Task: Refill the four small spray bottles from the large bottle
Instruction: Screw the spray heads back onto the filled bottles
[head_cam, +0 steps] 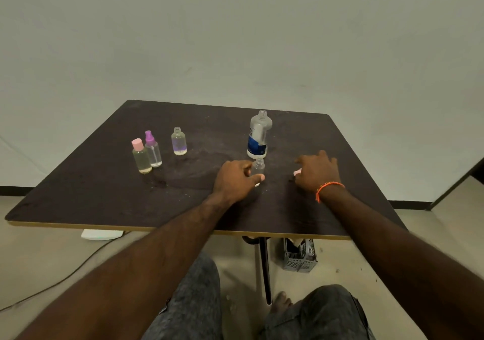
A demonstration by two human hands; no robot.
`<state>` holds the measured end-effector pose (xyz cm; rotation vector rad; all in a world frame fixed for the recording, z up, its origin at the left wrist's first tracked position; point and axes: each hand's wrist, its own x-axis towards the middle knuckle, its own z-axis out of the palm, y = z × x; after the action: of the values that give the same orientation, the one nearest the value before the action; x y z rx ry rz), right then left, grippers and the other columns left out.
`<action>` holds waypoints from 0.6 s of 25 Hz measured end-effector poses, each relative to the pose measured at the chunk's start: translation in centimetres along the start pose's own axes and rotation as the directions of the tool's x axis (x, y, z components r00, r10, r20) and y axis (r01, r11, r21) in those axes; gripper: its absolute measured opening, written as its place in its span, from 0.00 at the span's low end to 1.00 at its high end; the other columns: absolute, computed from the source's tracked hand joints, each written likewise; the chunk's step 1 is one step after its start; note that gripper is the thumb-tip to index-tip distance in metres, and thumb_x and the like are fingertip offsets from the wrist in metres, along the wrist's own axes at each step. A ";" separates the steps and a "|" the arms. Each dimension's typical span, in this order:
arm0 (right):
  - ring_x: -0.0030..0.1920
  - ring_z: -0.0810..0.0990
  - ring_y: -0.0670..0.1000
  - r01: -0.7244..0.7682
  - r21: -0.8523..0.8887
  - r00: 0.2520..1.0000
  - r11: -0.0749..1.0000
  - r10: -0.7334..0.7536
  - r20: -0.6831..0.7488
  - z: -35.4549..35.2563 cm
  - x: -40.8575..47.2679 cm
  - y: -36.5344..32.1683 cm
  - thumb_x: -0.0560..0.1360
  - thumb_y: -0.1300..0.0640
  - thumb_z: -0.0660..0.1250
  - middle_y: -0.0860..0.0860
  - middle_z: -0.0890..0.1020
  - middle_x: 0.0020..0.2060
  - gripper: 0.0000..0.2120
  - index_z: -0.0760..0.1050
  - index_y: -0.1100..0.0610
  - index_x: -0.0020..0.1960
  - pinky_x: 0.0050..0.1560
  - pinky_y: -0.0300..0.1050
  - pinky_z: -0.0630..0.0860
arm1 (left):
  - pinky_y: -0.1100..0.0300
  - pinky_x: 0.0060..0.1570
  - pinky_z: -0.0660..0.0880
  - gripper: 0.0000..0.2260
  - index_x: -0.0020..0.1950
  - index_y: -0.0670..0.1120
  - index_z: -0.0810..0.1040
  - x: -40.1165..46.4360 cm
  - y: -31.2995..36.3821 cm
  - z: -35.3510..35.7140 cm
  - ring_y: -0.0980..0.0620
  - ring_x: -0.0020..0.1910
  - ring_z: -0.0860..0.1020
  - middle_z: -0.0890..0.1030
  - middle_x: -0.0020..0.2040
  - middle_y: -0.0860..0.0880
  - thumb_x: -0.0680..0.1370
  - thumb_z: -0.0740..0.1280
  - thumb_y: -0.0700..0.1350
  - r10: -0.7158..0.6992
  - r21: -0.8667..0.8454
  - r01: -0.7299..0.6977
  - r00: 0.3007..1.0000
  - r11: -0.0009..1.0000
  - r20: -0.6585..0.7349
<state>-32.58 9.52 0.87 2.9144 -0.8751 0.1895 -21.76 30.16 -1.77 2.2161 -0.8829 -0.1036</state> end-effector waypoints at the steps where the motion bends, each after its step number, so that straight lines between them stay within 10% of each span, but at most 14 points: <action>1: 0.65 0.70 0.58 -0.002 -0.037 0.998 0.999 0.005 0.067 -0.2 0.3 0.3 0.73 0.48 0.66 0.52 0.82 0.57 0.18 0.77 0.50 0.62 0.64 0.59 0.66 | 0.50 0.52 0.83 0.16 0.54 0.47 0.84 0.0 0.0 0.1 0.50 0.47 0.84 0.86 0.48 0.48 0.77 0.74 0.59 -0.002 0.021 0.003 1.000 1.000 -0.005; 9: 0.58 0.74 0.55 0.138 -0.133 0.990 0.981 -0.136 0.029 0.6 2.4 0.2 0.76 0.51 0.64 0.51 0.83 0.50 0.09 0.80 0.49 0.53 0.60 0.57 0.68 | 0.51 0.50 0.82 0.17 0.48 0.46 0.83 0.6 -0.6 0.4 0.54 0.41 0.81 0.84 0.41 0.50 0.77 0.73 0.61 -0.023 0.102 0.024 1.000 0.994 -0.009; 15: 0.44 0.81 0.43 0.280 0.657 0.875 0.700 0.096 -0.475 -5.9 0.7 -3.6 0.79 0.47 0.66 0.44 0.84 0.44 0.10 0.81 0.52 0.53 0.45 0.36 0.77 | 0.51 0.54 0.82 0.18 0.58 0.46 0.84 0.5 -0.8 0.6 0.52 0.45 0.82 0.86 0.47 0.48 0.78 0.73 0.59 -0.044 0.062 0.043 0.999 0.997 0.009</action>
<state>-30.56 12.90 6.56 3.2679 -0.6425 1.4970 -21.15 29.85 -2.66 2.2948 -0.8545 -0.1102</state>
